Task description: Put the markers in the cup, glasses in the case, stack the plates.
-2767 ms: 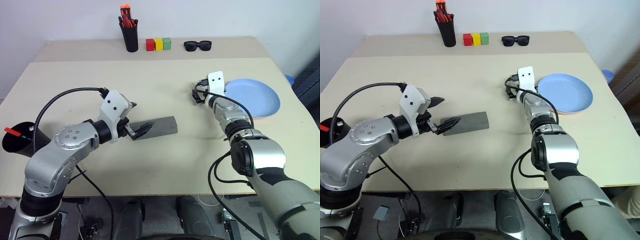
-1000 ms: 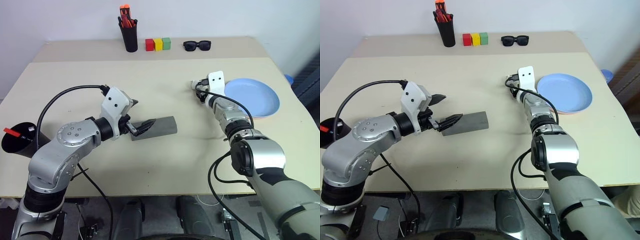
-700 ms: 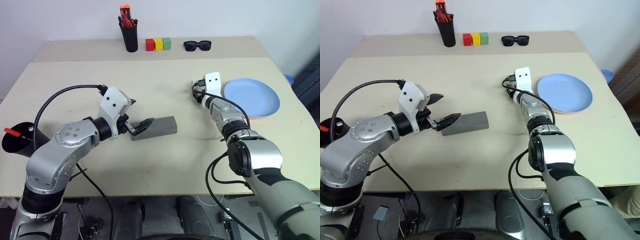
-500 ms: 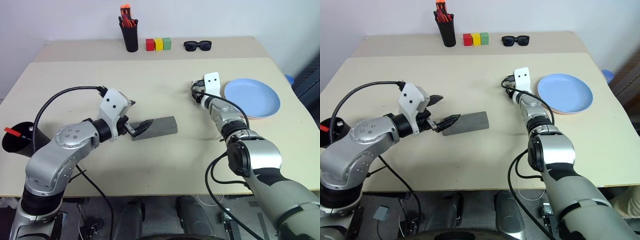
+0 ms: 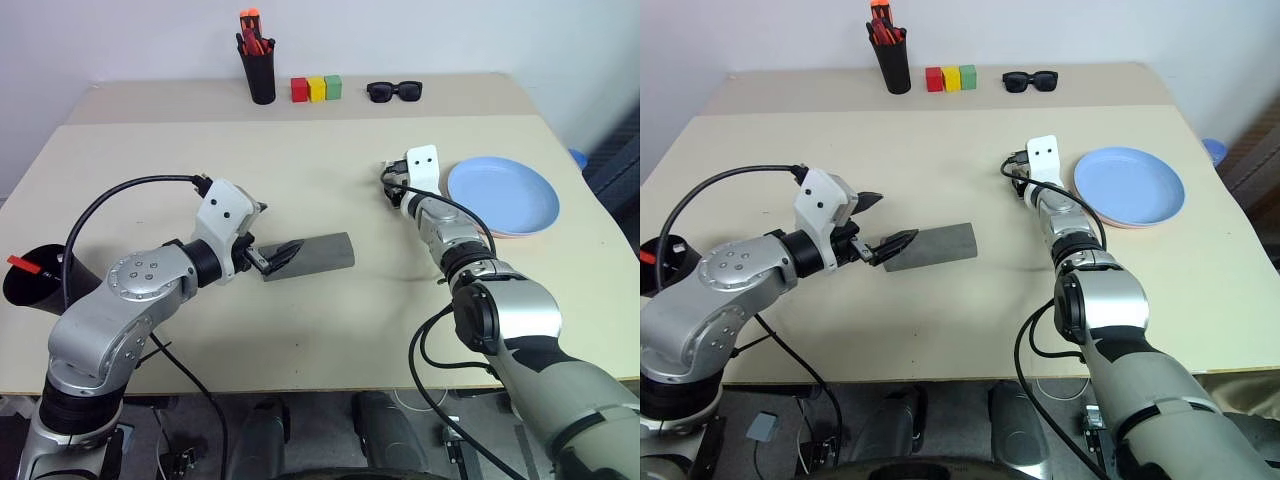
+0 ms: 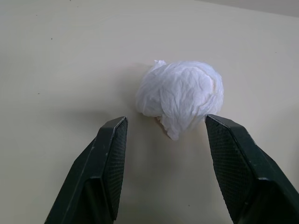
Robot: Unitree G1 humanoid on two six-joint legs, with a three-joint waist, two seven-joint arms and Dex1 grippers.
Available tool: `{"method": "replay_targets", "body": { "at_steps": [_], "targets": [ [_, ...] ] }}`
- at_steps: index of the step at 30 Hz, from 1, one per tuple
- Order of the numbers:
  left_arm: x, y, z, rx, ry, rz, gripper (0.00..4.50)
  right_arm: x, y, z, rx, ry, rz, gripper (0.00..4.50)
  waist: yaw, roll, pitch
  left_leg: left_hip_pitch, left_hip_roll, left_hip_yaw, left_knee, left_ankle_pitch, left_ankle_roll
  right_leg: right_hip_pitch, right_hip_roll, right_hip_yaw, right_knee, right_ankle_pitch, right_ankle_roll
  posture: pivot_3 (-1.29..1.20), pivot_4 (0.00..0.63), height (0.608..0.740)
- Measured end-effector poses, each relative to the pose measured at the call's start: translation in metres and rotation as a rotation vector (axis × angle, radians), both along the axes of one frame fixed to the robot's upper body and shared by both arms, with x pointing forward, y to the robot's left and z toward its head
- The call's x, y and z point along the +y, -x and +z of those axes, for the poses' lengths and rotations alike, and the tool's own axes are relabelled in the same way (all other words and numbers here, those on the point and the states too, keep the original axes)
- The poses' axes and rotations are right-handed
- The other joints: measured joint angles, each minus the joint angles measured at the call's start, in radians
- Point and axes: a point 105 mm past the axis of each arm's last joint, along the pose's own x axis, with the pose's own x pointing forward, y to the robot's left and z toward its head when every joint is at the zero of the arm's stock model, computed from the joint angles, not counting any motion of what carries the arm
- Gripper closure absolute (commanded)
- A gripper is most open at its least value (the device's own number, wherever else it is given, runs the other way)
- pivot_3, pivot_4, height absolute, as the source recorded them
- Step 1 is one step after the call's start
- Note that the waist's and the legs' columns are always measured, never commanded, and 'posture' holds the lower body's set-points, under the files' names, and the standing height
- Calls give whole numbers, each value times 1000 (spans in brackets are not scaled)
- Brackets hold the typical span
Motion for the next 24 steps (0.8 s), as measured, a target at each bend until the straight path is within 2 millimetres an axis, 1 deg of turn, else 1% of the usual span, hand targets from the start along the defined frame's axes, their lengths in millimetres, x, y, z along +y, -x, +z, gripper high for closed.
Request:
{"method": "replay_targets", "body": {
  "at_steps": [1, 2, 3, 6, 7, 8, 16, 17, 19, 21, 22, 24],
  "targets": [
    [0, 0, 0, 0, 0, 0, 0, 0, 0, 0, 1, 2, 1, 1842, 0, 0, 0, 0, 0, 0, 0, 0, 0, 0, 0, 0, 0, 0, 0, 0, 150, 740],
    [0, 0, 0, 0, 0, 0, 0, 0, 0, -1, 2, 4, 1, 2349, 0, 0, 0, 0, 0, 0, 0, 0, 0, 0, 0, 0, 0, 0, 0, 0, 150, 740],
    [0, 0, 0, 1, 1, 1, 0, 0, 0, -2, 4, 5, 1, 2675, 0, 0, 0, 0, 0, 0, 0, 0, 0, 0, 0, 0, 0, 0, 0, 0, 150, 740],
    [2, 0, 1, -2, 2, 9, 0, 3, 1, -3, 7, 4, 5, 4098, -1, 0, 0, 0, 0, 0, 0, 0, 0, 0, 0, 0, 0, 0, 0, 0, 150, 740],
    [2, 0, 2, -4, 3, 12, 0, 3, 1, -3, 7, 5, 6, 4098, -1, 0, 0, 0, 0, 0, 0, 0, 0, 0, 0, 0, 0, 0, 0, 0, 150, 740],
    [3, 0, 3, -8, 3, 15, 0, 3, 1, -3, 7, 12, 7, 4305, 0, 0, 0, 0, 0, 0, 0, 0, 0, 0, 0, 0, 0, 0, 0, 0, 150, 740],
    [4, 2, 3, -10, 0, 27, 0, 4, 1, -4, 8, 20, 6, 4305, 0, 0, 0, 0, 0, 0, 0, 0, 0, 0, 0, 0, 0, 0, 0, 0, 150, 740],
    [4, 2, 3, -9, -1, 27, 0, 4, 1, -4, 8, 20, 9, 4081, 0, 0, 0, 0, 0, 0, 0, 0, 0, 0, 0, 0, 0, 0, 0, 0, 150, 740],
    [4, 2, 3, -8, -2, 27, 0, 6, 1, -4, 11, 22, 21, 3458, 0, 0, 0, 0, 0, 0, 0, 0, 0, 0, 0, 0, 0, 0, 0, 0, 150, 740],
    [5, 2, 3, -8, -2, 27, 0, 6, 2, -6, 15, 23, 31, 2612, 0, 0, 0, 0, 0, 0, 0, 0, 0, 0, 0, 0, 0, 0, 0, 0, 150, 740],
    [4, 2, 3, -8, -2, 27, 0, 6, 2, -7, 18, 25, 37, 2002, 0, 0, 0, 0, 0, 0, 0, 0, 0, 0, 0, 0, 0, 0, 0, 0, 150, 740],
    [5, 2, 3, -7, -1, 27, 0, 6, 2, -8, 21, 25, 39, 979, 0, 0, 0, 0, 0, 0, 0, 0, 0, 0, 0, 0, 0, 0, 0, 0, 150, 740]
  ]
}}
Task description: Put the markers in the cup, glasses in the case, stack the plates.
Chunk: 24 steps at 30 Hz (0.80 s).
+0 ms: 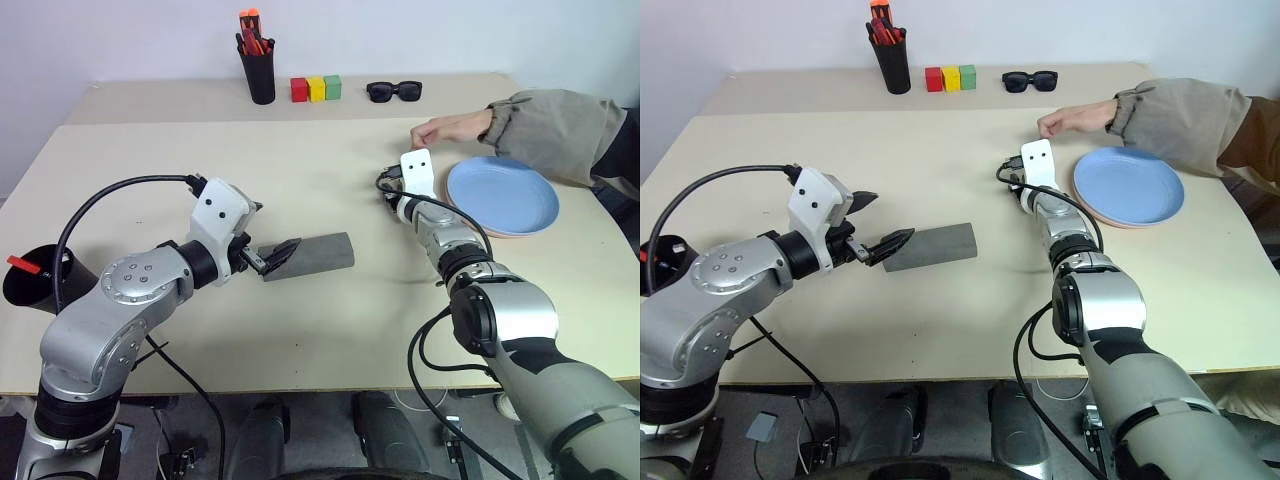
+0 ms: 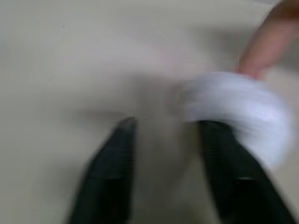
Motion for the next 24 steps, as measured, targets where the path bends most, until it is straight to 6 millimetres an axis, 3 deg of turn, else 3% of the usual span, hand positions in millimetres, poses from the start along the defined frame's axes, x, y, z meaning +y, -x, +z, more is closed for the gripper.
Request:
{"method": "replay_targets", "body": {
  "at_steps": [2, 14, 19, 24],
  "targets": [
    [0, -1, 0, 2, 2, 0, 0, -1, 0, 0, 1, 0, 0, 46, 0, 0, 0, 0, 0, 0, 0, 0, 0, 0, 0, 0, 0, 0, 0, 0, 150, 740],
    [-5, -5, -2, 3, 7, -37, 0, -19, 1, 3, -49, 11, -35, 46, 0, 0, 0, 0, 0, 0, 0, 0, 0, 0, 0, 0, 0, 0, 0, 0, 150, 740],
    [-8, -6, -3, -2, 15, -49, 0, -33, 0, 16, -122, 35, -74, 46, 0, 0, 0, 0, 0, 0, 0, 0, 0, 0, 0, 0, 0, 0, 0, 0, 150, 740],
    [-9, -9, -2, -1, 16, -50, 0, -49, 2, 14, -125, 72, -129, 46, 1, 0, 0, 0, 0, 0, 0, 0, 0, 0, 0, 0, 0, 0, 0, 0, 150, 740]
  ]
}}
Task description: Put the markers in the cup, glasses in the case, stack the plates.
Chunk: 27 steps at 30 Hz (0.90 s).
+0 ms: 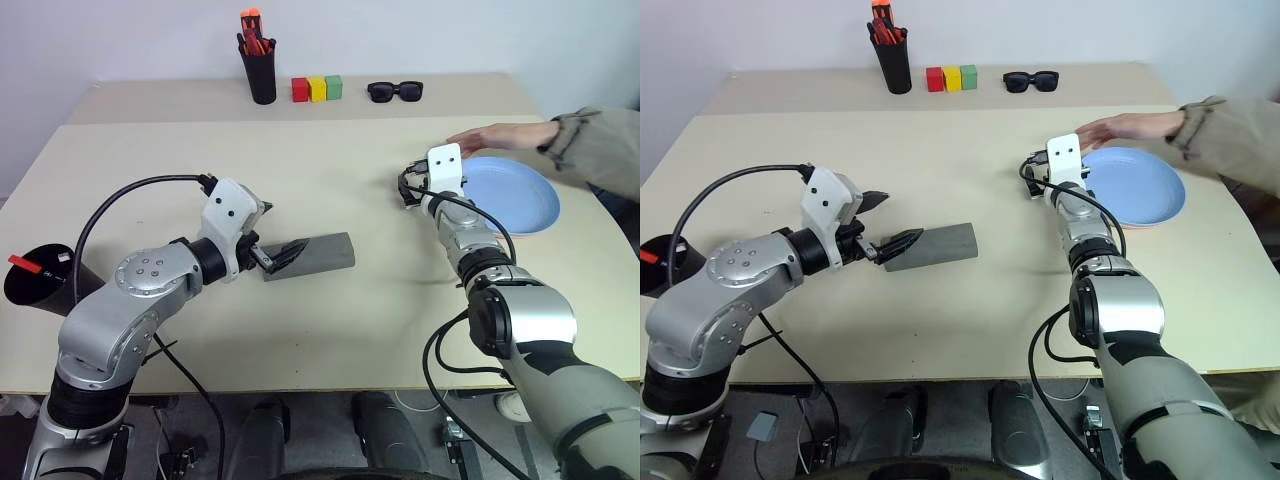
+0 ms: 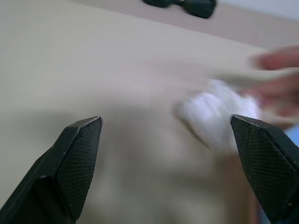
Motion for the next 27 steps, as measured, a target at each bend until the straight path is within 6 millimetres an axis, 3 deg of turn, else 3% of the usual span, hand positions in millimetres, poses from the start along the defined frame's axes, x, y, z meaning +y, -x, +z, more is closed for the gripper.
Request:
{"method": "replay_targets", "body": {
  "at_steps": [18, 21, 27],
  "targets": [
    [-1, 0, 4, -18, -5, -13, 0, -6, 2, -6, 26, 32, -19, 46, 0, 0, 0, 0, 0, 0, 0, 0, 0, 0, 0, 0, 0, 0, 0, 0, 150, 740],
    [-2, 0, 3, -17, -5, -15, 0, -6, 2, -8, 34, 32, -16, 920, 0, 0, 0, 0, 0, 0, 0, 0, 0, 0, 0, 0, 0, 0, 0, 0, 150, 740],
    [-4, 0, 2, -14, -9, -22, 0, -7, 4, -13, 51, 34, -16, 3935, 0, 0, 0, 0, 0, 0, 0, 0, 0, 0, 0, 0, 0, 0, 0, 0, 150, 740]
  ]
}}
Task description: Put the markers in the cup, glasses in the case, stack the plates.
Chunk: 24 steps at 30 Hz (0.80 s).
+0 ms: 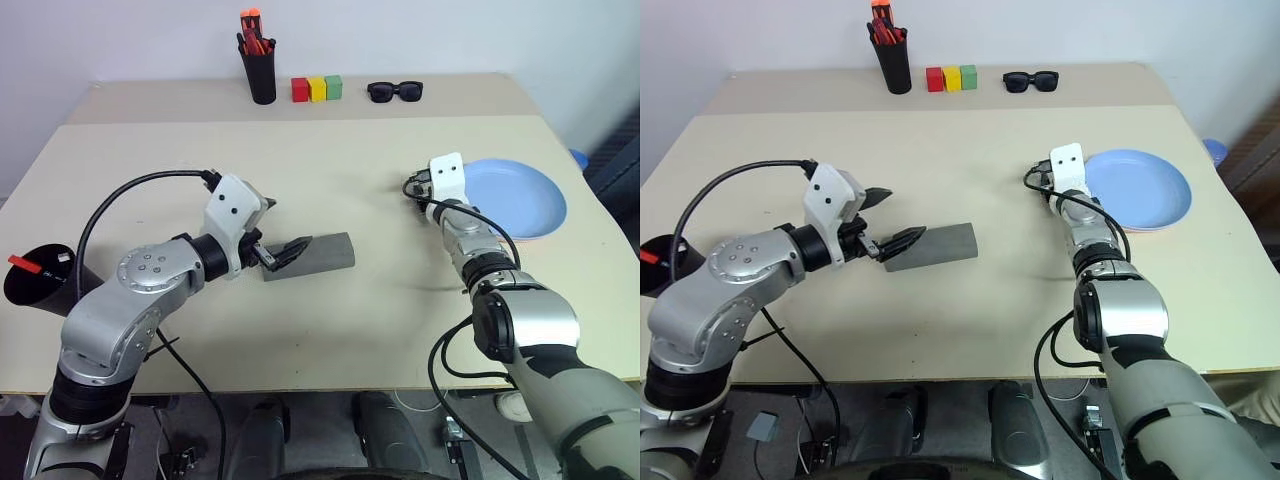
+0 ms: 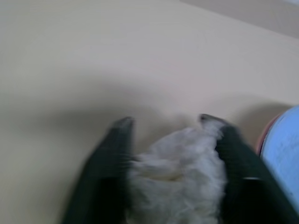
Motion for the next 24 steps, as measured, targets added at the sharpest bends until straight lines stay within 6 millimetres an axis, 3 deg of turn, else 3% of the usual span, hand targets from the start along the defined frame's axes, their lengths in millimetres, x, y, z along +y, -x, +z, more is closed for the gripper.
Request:
{"method": "replay_targets", "body": {
  "at_steps": [1, 11, 19, 24],
  "targets": [
    [0, 0, 0, 1, -1, -2, 0, 0, 0, 0, -1, 1, 1, 4339, 0, 0, 0, 0, 0, 0, 0, 0, 0, 0, 0, 0, 0, 0, 0, 0, 150, 740],
    [-4, -3, -4, 16, 18, -11, 0, -13, 0, 13, -58, -3, -15, 4339, 1, 0, 0, 0, 0, 0, 0, 0, 0, 0, 0, 0, -1, 0, 0, 0, 150, 740],
    [-15, -7, -7, 24, 46, -64, 0, -75, 9, 71, -255, -49, -117, 4339, 2, 0, 0, -1, 0, 0, 0, 0, 0, 0, 0, 0, -1, 0, 0, 0, 150, 740],
    [-20, -10, -7, 30, 72, -104, 0, -114, 26, 72, -253, -10, -171, 4339, 2, 0, 0, -1, 0, 0, 0, 0, 0, 0, 0, 0, -2, 0, 0, 0, 150, 740]
  ]
}}
